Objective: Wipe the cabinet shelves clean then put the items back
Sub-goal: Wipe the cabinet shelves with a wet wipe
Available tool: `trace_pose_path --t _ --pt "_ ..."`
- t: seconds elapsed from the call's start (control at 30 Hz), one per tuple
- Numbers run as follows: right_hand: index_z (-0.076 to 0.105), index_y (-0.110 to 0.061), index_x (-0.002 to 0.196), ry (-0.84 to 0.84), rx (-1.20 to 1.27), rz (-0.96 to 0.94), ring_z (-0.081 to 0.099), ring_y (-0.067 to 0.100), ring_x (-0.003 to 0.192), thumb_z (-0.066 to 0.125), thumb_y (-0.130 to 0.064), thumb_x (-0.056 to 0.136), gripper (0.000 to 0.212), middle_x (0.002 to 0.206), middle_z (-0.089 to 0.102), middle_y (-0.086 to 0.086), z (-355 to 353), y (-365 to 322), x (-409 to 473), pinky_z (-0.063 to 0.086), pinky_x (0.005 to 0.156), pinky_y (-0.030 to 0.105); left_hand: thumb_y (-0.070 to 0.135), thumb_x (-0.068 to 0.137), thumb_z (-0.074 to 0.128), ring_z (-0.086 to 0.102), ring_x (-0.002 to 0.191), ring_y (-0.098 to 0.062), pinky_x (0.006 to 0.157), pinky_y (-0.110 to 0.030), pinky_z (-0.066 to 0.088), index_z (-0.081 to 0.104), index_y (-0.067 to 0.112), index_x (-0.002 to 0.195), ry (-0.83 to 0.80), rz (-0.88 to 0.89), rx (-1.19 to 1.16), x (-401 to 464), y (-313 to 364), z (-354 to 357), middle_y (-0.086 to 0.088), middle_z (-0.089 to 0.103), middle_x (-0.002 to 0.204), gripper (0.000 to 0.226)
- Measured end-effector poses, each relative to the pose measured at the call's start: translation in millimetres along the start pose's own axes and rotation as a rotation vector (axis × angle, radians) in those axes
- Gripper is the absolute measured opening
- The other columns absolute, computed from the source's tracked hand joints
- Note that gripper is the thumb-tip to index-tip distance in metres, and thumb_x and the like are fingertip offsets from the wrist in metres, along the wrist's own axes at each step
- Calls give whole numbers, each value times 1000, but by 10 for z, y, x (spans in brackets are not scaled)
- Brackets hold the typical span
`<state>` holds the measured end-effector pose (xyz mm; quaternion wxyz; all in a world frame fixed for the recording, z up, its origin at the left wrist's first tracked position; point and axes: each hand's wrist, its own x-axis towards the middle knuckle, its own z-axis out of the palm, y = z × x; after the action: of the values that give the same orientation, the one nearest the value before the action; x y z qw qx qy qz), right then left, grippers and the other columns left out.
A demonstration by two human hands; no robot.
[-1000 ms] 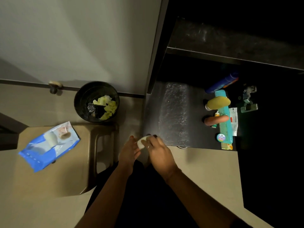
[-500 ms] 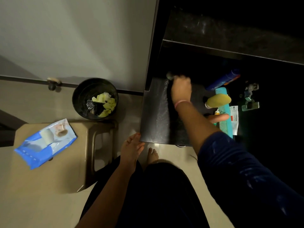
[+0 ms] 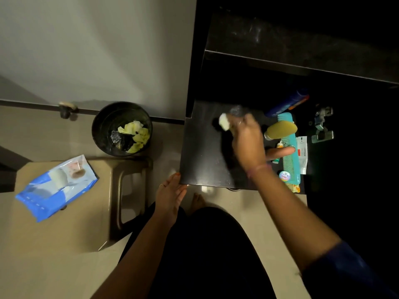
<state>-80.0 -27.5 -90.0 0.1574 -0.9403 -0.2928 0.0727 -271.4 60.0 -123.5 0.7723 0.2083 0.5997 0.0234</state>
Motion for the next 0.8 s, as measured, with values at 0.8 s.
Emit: trace_pose_path --t 0.8 --pt "61 1 116 1 -132 171 59 38 105 39 5 90 34 114 61 23 -76 55 470 47 90 43 19 93 55 61 111 -25 85 -24 47 61 11 103 18 -3 -78 28 -111 -19 -22 56 128 14"
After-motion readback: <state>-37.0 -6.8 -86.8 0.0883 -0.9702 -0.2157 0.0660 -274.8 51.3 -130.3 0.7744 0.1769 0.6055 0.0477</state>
